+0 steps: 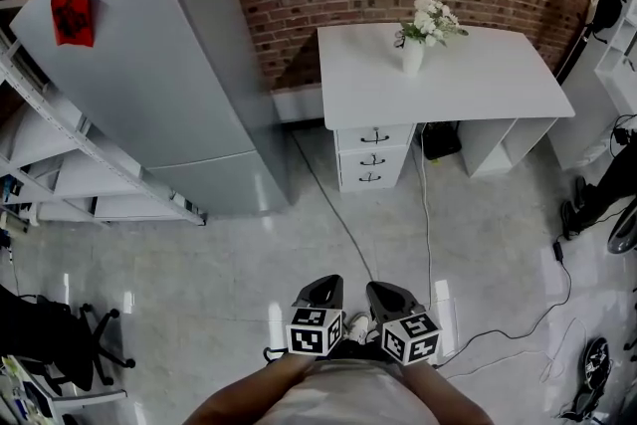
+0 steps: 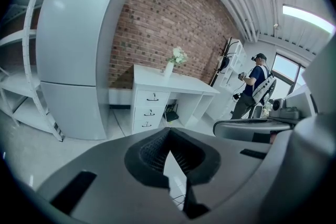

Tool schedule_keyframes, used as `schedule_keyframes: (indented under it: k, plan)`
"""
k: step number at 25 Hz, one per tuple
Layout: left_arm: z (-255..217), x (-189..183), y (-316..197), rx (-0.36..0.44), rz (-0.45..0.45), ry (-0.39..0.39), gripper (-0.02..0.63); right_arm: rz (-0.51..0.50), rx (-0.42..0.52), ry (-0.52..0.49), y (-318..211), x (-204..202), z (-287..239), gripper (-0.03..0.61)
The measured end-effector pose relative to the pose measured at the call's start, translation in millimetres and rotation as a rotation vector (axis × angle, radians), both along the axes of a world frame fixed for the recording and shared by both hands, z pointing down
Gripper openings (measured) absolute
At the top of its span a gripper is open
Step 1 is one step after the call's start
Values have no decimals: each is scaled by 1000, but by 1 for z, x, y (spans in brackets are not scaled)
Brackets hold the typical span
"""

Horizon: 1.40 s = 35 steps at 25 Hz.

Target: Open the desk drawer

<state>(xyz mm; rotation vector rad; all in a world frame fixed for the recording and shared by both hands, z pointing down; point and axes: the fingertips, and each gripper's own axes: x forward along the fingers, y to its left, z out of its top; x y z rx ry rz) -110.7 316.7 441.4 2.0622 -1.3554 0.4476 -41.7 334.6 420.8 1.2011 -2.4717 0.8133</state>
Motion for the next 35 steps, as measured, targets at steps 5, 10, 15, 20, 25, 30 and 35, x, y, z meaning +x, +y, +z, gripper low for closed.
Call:
schedule_keyframes:
  k: [5, 10, 15, 20, 25, 30, 35]
  plan:
    - [2, 19, -16, -5, 7, -6, 6, 27, -4, -12, -14, 22, 2, 15]
    - [1, 37, -30, 10, 17, -8, 6, 25, -21, -11, -22, 36, 9, 15]
    - [3, 32, -46, 3, -18, -3, 6, 10, -30, -9, -33, 37, 10, 15]
    - [12, 30, -70, -9, -29, 8, 5, -1, -40, 7, -51, 35, 16, 15]
    - [20, 33, -107, -24, -15, 33, 5, -2, -64, 23, -83, 37, 22, 15]
    - [28, 49, -149, -45, 27, 49, 5, -16, -133, 26, -116, 37, 32, 15]
    - [47, 46, -190, -89, 59, 57, 5, -20, -182, 58, -148, 30, 44, 15]
